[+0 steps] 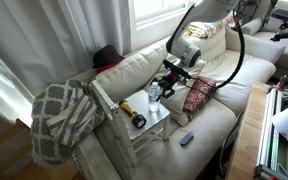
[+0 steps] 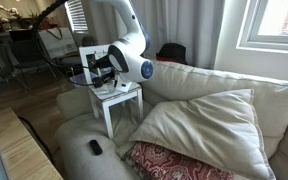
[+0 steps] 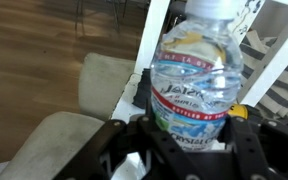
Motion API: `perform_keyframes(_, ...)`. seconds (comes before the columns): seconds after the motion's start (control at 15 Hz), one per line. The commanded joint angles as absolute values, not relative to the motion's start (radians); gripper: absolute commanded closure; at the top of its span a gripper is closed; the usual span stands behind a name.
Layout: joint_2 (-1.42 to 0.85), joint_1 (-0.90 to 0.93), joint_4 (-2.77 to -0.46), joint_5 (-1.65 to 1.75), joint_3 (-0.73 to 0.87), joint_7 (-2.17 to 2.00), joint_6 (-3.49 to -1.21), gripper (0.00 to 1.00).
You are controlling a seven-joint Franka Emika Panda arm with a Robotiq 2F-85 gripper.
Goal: Lay the flashlight flat on the seat of the wooden chair and put the bottle of water upright on it
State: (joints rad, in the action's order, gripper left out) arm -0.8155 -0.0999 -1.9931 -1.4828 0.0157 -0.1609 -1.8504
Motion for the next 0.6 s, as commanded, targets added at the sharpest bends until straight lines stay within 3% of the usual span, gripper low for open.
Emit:
perform_keyframes(0.0,-0.823,-0.079,-1.986,-1.553,0.03,-0.238,-1.869,0.73)
perform_keyframes(0.13,-0.831,-0.081,-1.982,-1.582,0.031,-0.273,-1.871,0.73)
perform_keyframes(0.2,-0.832,-0.08,-1.981,-1.593,0.034,-0.279,-1.875,0.63)
perform_keyframes(0.27,-0.836,-0.083,-1.978,-1.595,0.037,-0.292,-1.865,0.23)
perform_keyframes(0.4,-0.838,-0.082,-1.977,-1.595,0.046,-0.295,-1.867,0.22)
perform_keyframes(0.53,-0.837,-0.081,-1.981,-1.598,0.058,-0.28,-1.882,0.09)
